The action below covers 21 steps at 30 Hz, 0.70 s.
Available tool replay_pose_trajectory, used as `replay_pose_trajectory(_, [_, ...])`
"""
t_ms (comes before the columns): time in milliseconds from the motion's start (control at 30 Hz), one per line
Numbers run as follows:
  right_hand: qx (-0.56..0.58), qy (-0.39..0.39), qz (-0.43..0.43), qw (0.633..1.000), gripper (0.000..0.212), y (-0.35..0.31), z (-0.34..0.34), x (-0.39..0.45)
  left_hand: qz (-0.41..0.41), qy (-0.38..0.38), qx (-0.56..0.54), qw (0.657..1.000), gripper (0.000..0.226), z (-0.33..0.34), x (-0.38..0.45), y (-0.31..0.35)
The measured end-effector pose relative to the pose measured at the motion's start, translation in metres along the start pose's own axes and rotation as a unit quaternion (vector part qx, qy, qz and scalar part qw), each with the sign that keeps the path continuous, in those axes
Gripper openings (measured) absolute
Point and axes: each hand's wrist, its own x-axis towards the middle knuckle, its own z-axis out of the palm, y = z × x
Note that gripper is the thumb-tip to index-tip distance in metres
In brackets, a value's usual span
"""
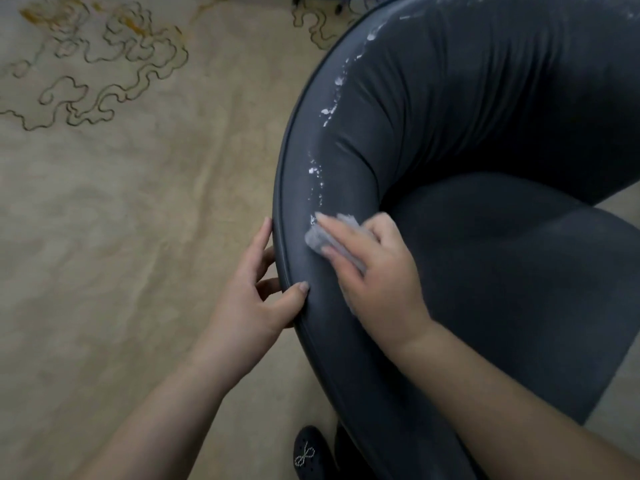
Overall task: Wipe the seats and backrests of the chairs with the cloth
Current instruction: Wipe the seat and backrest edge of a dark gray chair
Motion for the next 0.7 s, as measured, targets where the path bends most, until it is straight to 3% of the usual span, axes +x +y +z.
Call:
replay_pose_trajectory(100, [-0.027, 0.014, 0.009, 0.999, 0.036, -0.001, 0.006, 0.033, -0.010, 0.004, 0.009, 1.000, 0.082, 0.002, -0.002, 0.001])
replay_pose_trajectory(300, [0.021, -0.035, -0.019, 0.999, 0.037, 0.006, -0.022, -0.041, -0.021, 0.014, 0.017, 1.000, 0.081, 0.006, -0.007, 0.004])
replay_pose_trajectory(400, [0.006, -0.046, -0.035, 0.998, 0.033, 0.002, -0.013, -0.014, -0.020, 0.024, 0.015, 0.999, 0.081, 0.007, -0.004, 0.004])
replay_pose_trajectory(567, [-0.031, 0.006, -0.022, 0.999, 0.032, 0.001, 0.016, 0.075, -0.006, 0.025, 0.006, 1.000, 0.078, 0.005, 0.020, 0.010])
replay_pose_trajectory(700, [0.005, 0.014, -0.025, 1.000, 0.034, 0.003, 0.005, 0.030, 0.003, -0.002, 0.025, 1.000, 0.082, -0.002, 0.043, 0.021])
